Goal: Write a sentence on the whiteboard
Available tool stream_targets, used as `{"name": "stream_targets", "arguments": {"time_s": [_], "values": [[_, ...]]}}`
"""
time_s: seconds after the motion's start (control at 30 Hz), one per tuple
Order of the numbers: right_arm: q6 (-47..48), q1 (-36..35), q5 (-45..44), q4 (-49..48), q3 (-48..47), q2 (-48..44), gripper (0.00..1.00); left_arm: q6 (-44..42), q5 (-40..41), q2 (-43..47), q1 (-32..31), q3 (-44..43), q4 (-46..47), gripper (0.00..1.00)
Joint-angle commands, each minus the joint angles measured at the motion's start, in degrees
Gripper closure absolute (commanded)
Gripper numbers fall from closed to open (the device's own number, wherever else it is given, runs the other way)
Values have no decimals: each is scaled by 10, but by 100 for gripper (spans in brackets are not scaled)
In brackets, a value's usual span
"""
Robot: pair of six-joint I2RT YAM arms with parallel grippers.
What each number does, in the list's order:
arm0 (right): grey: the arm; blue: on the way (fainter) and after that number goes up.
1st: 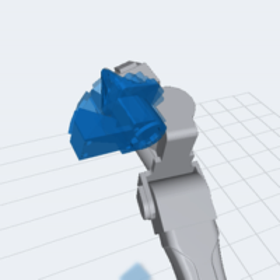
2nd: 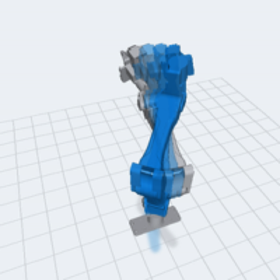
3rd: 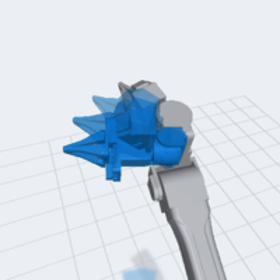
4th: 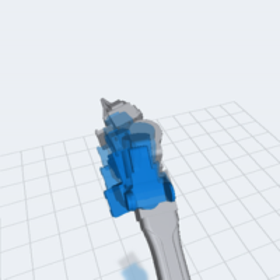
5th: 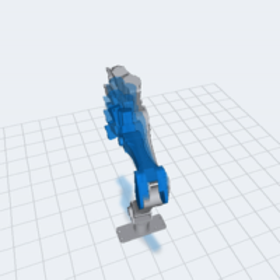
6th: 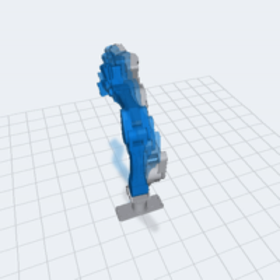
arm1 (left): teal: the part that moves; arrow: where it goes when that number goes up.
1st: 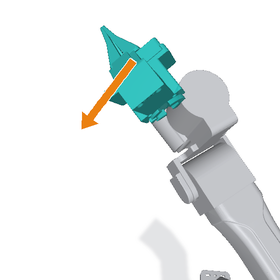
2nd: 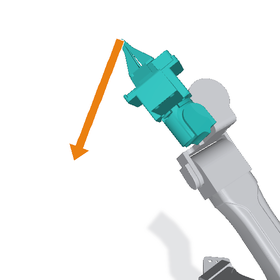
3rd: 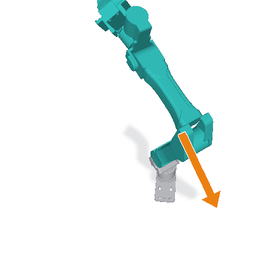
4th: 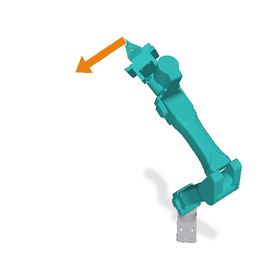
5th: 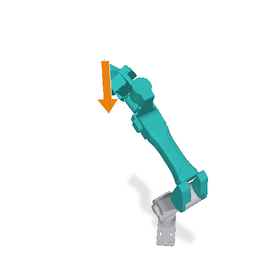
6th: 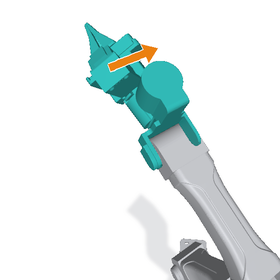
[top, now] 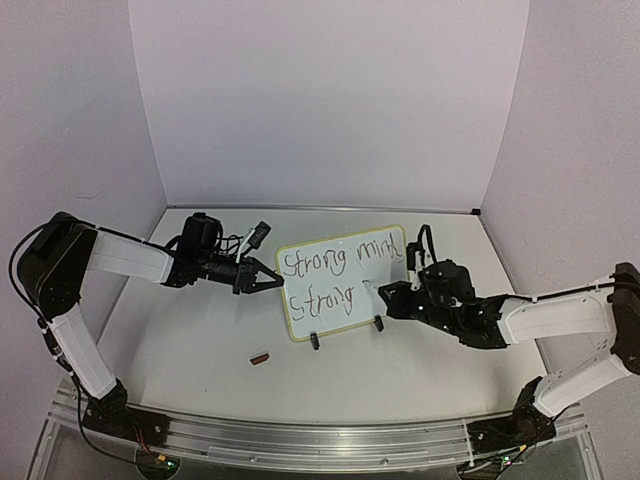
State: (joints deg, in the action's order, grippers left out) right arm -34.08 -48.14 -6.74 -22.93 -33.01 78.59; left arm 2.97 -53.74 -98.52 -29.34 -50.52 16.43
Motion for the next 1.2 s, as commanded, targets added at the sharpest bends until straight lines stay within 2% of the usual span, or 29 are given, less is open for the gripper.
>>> {"name": "stream_targets", "arguments": {"time_s": [0.0,0.4,0.7,1.17], "values": [[-19,2,17,-16,8,3,100,-26,18,5,-6,7,-25,100],[-30,2,-17,6,40,-41,100,-26,17,3,-6,6,-24,100],[-30,2,-6,29,37,-33,100,-26,16,4,-6,6,-24,100],[-18,2,10,10,18,-18,100,-25,16,6,-6,6,-24,100]]}}
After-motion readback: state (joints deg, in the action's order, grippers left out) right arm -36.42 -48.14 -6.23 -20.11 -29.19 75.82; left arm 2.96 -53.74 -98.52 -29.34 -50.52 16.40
